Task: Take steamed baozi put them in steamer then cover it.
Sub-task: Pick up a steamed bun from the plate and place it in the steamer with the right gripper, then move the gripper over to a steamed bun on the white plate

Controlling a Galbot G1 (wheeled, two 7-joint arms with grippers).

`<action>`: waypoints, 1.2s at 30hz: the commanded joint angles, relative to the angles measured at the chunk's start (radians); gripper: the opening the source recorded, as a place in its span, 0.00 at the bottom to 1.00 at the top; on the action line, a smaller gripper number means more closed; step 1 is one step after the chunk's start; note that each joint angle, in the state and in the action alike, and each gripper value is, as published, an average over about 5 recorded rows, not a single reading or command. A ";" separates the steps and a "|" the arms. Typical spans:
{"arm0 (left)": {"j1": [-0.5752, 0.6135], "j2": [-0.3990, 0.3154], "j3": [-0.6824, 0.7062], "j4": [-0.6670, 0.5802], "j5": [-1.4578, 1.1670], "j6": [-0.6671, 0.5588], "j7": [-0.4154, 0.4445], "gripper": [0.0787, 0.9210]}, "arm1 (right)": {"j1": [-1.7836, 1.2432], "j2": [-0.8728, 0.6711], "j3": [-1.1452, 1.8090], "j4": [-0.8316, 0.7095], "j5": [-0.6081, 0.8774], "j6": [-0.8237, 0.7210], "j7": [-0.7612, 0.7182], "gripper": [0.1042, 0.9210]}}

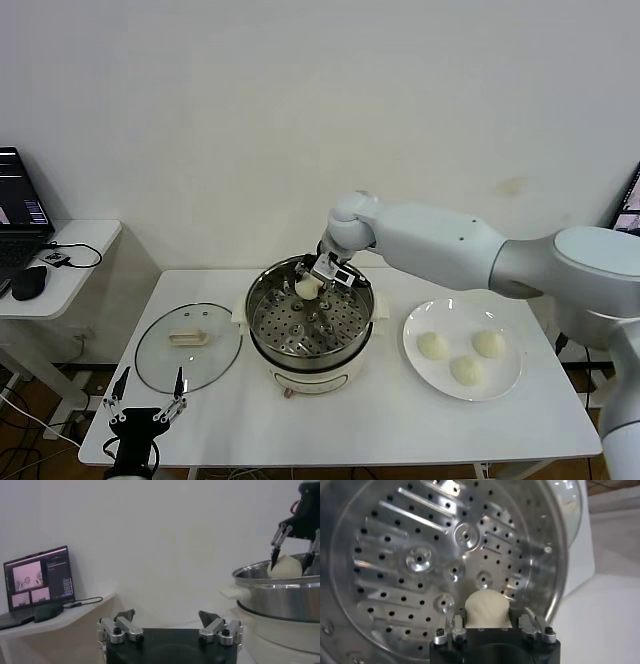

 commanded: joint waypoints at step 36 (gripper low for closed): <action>-0.007 0.043 -0.014 -0.001 -0.020 0.003 0.013 0.88 | 0.209 -0.753 0.025 0.616 0.409 -0.668 -0.111 0.88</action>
